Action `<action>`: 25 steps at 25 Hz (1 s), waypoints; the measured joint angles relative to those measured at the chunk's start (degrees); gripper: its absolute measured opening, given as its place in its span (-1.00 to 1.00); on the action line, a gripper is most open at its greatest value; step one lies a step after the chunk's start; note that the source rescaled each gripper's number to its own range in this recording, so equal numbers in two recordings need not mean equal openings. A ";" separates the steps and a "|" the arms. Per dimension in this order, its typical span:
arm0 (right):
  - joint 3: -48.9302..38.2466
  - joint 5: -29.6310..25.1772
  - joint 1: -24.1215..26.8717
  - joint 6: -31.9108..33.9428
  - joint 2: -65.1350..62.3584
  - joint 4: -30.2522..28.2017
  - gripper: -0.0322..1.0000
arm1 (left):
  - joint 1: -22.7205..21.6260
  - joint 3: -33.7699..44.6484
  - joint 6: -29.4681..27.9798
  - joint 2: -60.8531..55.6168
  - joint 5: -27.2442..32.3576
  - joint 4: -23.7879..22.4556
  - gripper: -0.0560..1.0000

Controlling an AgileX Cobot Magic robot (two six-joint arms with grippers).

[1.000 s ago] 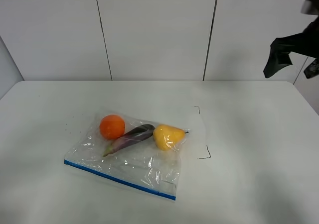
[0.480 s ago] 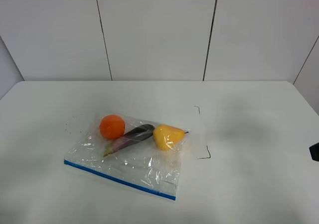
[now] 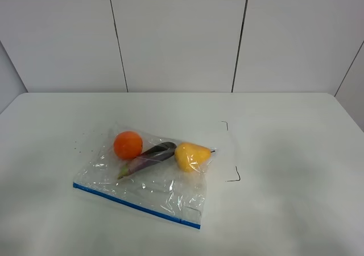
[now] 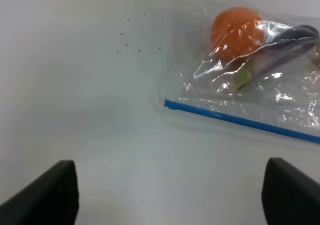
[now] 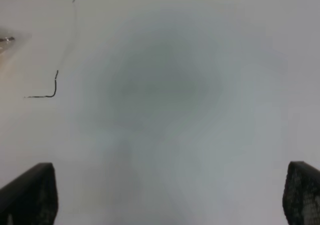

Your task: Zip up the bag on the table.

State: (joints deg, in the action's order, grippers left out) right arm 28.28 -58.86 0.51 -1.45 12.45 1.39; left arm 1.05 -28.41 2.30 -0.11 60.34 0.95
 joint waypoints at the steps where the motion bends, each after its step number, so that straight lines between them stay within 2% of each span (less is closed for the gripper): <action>1: 0.00 0.00 0.00 0.00 -0.09 -0.14 1.00 | 0.00 0.00 0.00 0.00 0.00 0.00 0.93; 9: 0.00 0.00 -0.37 0.19 -1.52 -0.35 1.00 | 0.00 0.00 0.00 0.00 0.00 0.00 0.93; 18: 0.00 0.00 -0.67 0.19 -12.58 -0.22 1.00 | 0.00 0.00 0.00 0.00 0.00 0.00 0.93; 25: 0.00 0.00 -0.67 0.19 -12.65 -0.08 1.00 | 0.00 0.00 0.00 0.00 0.00 0.00 0.93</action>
State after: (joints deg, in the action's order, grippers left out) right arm 28.28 -58.85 -0.16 -1.26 -0.20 1.30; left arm 1.05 -28.41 2.30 -0.11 60.34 0.95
